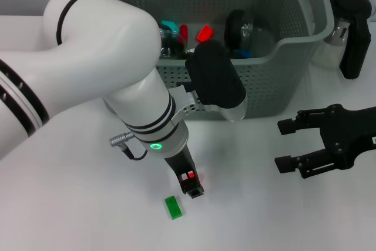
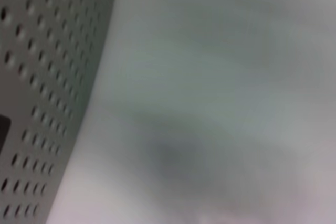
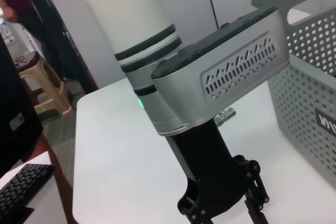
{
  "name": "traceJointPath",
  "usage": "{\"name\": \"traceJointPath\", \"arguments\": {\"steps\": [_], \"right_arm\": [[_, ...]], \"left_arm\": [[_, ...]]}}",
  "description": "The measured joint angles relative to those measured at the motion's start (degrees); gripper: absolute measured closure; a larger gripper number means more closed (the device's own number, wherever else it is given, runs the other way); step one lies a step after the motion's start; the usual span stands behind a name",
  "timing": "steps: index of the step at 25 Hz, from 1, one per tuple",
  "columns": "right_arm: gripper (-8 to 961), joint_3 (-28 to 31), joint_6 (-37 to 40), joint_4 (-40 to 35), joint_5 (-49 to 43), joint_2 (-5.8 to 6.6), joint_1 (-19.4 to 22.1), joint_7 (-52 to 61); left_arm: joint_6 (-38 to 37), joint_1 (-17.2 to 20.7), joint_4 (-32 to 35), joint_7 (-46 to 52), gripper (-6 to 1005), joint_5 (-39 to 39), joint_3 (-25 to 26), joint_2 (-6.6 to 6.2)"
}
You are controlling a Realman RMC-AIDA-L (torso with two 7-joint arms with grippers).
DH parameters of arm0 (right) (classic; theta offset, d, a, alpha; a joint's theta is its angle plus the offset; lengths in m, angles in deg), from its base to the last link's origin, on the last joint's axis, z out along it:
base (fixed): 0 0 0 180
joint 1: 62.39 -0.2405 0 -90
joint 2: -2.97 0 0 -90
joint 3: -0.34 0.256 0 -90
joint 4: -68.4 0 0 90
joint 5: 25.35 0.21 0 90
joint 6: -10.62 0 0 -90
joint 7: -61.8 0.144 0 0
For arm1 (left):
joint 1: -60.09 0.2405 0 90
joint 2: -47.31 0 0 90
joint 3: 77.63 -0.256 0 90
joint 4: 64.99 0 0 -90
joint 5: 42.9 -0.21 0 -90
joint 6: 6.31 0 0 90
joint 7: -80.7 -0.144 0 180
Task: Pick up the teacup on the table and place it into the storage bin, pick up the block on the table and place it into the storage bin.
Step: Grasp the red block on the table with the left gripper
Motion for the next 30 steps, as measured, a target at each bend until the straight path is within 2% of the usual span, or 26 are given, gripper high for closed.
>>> {"name": "traceJointPath", "arguments": {"steps": [22, 30], "right_arm": [[26, -1.71, -0.43, -0.18, -2.03, -0.01, -0.13, -0.02], [26, -1.70, 0.42, -0.46, -2.36, 1.85, 0.11, 0.25]], "left_arm": [[0.33, -0.04, -0.61, 0.40, 545, 0.53, -0.25, 0.04], [0.10, -0.12, -0.61, 0.40, 566, 0.52, -0.23, 0.04]]}}
